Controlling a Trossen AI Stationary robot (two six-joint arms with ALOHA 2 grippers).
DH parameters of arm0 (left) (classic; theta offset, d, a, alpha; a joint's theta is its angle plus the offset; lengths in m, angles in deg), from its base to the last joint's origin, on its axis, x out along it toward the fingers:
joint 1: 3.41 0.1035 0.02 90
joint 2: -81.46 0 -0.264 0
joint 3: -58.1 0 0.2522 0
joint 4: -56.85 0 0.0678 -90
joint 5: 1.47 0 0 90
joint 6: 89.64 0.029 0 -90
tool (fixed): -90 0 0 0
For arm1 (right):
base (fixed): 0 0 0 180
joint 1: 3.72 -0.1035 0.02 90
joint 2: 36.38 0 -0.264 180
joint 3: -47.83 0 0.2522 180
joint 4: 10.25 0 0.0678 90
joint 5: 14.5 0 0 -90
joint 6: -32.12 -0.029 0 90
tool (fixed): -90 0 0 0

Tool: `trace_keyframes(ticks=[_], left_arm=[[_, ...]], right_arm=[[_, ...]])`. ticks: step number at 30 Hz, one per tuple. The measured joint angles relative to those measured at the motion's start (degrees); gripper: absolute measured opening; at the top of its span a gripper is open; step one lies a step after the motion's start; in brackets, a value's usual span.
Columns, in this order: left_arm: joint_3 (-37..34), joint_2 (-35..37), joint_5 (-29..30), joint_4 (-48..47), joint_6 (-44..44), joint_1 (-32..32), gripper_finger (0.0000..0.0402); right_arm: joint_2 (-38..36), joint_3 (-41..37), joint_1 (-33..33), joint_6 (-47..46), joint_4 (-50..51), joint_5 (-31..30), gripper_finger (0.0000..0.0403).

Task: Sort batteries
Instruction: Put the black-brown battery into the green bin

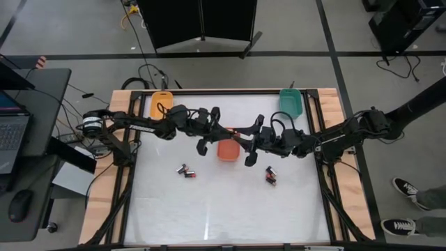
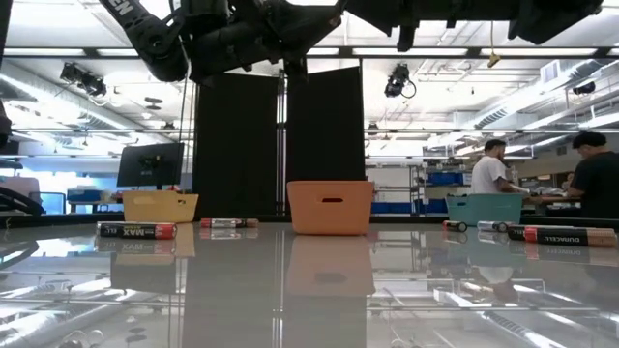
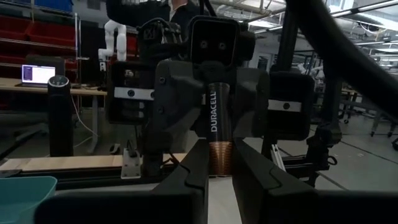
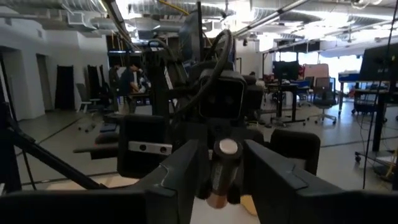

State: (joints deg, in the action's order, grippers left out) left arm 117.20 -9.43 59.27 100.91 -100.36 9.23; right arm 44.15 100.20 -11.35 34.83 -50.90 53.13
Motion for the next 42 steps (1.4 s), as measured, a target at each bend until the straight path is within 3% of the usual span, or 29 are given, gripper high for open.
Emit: trace_keyframes(ticks=[7,20,32,37,42], left_arm=[[0.00,0.00,-0.07,0.02,0.24,-0.02,0.0050],[0.81,0.00,0.21,-0.57,0.40,-0.02,0.0050],[1.04,0.00,1.03,0.80,0.83,-0.01,0.0050],[1.05,0.00,0.88,-0.87,1.14,-0.02,0.0050],[1.03,0.00,0.27,-1.03,1.47,-0.02,0.0050]], right_arm=[[0.00,0.64,0.00,1.61,0.33,0.07,0.0064],[-0.13,0.73,0.66,0.44,0.71,2.01,0.0081],[0.04,0.73,0.66,0.27,0.77,1.44,0.0124],[0.02,0.70,0.59,0.48,0.03,1.44,0.0114],[0.02,0.71,0.58,0.42,0.19,1.98,0.0071]])
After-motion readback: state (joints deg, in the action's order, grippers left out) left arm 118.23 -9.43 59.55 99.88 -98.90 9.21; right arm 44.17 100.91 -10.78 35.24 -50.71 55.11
